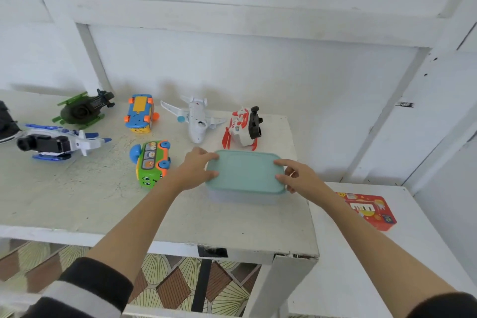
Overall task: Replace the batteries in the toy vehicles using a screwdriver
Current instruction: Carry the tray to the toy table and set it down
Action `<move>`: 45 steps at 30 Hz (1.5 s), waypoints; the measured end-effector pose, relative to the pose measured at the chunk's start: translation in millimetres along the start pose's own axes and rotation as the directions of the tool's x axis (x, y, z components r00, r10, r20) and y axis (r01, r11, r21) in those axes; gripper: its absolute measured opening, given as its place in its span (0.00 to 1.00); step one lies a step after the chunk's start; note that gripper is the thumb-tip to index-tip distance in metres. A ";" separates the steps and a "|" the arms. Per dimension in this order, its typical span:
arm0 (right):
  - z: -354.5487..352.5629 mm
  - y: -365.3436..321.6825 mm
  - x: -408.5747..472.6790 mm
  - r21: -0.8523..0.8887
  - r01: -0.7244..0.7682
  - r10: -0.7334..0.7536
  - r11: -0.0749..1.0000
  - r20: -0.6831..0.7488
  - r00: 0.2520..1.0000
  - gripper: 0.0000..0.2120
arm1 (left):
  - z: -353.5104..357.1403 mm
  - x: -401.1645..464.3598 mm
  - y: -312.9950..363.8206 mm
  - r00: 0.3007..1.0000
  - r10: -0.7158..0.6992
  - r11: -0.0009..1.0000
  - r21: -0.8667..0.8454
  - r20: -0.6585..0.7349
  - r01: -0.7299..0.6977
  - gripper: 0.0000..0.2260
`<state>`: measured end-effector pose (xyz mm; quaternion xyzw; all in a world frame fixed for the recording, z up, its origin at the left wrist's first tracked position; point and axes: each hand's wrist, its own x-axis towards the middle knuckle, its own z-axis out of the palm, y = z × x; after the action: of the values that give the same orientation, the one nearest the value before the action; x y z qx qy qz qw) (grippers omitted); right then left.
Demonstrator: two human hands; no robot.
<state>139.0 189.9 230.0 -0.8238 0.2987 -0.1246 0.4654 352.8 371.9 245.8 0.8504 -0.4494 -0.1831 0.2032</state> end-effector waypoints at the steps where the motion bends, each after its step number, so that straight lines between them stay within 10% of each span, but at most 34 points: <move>1: -1.1 0.7 -0.9 -0.024 0.014 -0.014 1.000 -0.002 1.000 0.15 | 3.7 -1.3 6.3 0.999 0.017 0.998 0.059 -0.048 -0.014 0.23; 7: -10.4 3.6 -6.7 -0.061 0.093 -0.099 0.994 -0.107 0.989 0.13 | 57.0 -14.0 61.6 0.922 0.329 0.937 0.189 -0.203 -0.292 0.25; 12: -20.3 9.3 -6.6 -0.062 0.141 -0.149 0.988 -0.153 0.977 0.13 | 97.6 -10.8 81.8 0.907 0.355 0.892 0.374 -0.228 -0.255 0.39; 25: -16.3 23.6 -12.0 -0.013 0.172 -0.172 0.985 -0.125 0.977 0.15 | 113.9 3.6 85.8 0.901 0.360 0.778 0.611 -0.241 -0.148 0.37; 33: -10.6 20.8 -16.0 0.064 0.190 -0.176 0.980 -0.181 0.968 0.15 | 105.4 1.9 101.6 0.742 0.408 0.905 0.344 -0.532 -0.250 0.32; 45: 0.5 17.4 -23.5 0.075 0.190 -0.186 0.979 -0.049 0.981 0.08 | 89.2 -11.3 106.3 0.879 0.234 0.967 0.002 -0.415 -0.256 0.20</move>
<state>114.1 197.8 216.9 -0.8266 0.2239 -0.1967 0.4773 229.4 310.6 225.6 0.8005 -0.4952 0.0156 0.3371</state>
